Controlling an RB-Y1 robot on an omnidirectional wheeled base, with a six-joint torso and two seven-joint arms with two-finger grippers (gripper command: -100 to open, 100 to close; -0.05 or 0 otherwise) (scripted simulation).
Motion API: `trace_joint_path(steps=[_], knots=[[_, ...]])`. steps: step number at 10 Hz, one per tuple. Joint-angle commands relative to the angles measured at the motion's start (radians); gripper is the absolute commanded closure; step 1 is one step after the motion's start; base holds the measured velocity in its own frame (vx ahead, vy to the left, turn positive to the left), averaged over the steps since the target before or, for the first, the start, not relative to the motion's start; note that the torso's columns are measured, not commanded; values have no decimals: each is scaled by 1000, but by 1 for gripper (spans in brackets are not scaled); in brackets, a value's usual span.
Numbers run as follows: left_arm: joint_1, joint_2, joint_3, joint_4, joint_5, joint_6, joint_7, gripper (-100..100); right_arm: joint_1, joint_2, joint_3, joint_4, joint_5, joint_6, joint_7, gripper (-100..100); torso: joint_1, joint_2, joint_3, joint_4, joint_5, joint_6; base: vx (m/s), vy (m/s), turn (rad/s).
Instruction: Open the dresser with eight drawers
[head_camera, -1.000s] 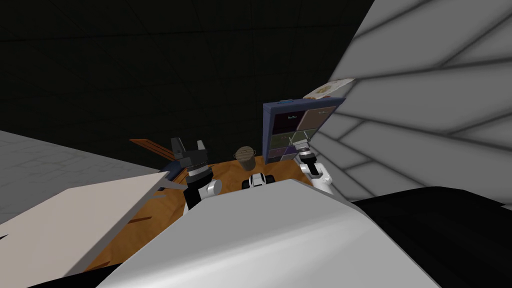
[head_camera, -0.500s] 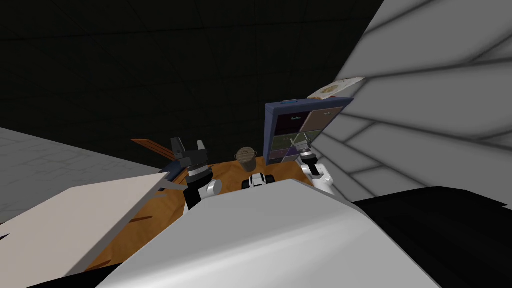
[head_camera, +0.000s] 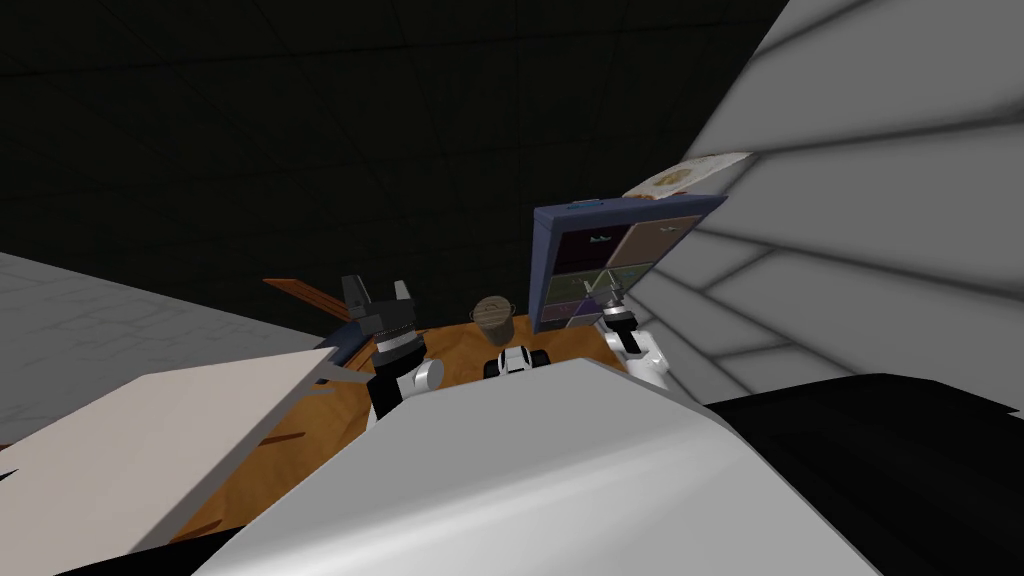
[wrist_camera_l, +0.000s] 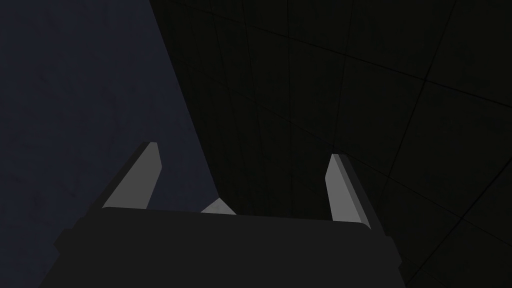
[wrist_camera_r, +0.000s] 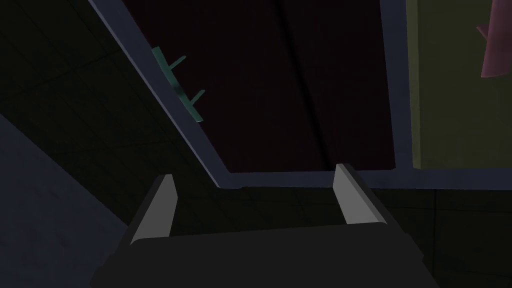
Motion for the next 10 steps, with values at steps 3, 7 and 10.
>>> trace_joint_path(steps=[3, 7, 10], knots=[[0, 0, 0, 0, 0, 0, 0, 0, -1, 16, -47, 65, 45, -22, 126, -100, -1, -2, -1, 0, 0, 0, 73, -2, 34], [0, 0, 0, 0, 0, 0, 0, 0, -4, 40, -85, 121, 85, -38, 224, -100, 0, 0, 0, 0, 0, 0, 60, 3, 31], [0, 0, 0, 0, 0, 0, 0, 0, -6, 75, -118, 169, 119, -51, 306, -100, 0, 0, 0, 0, 0, 0, 53, -2, 32]])
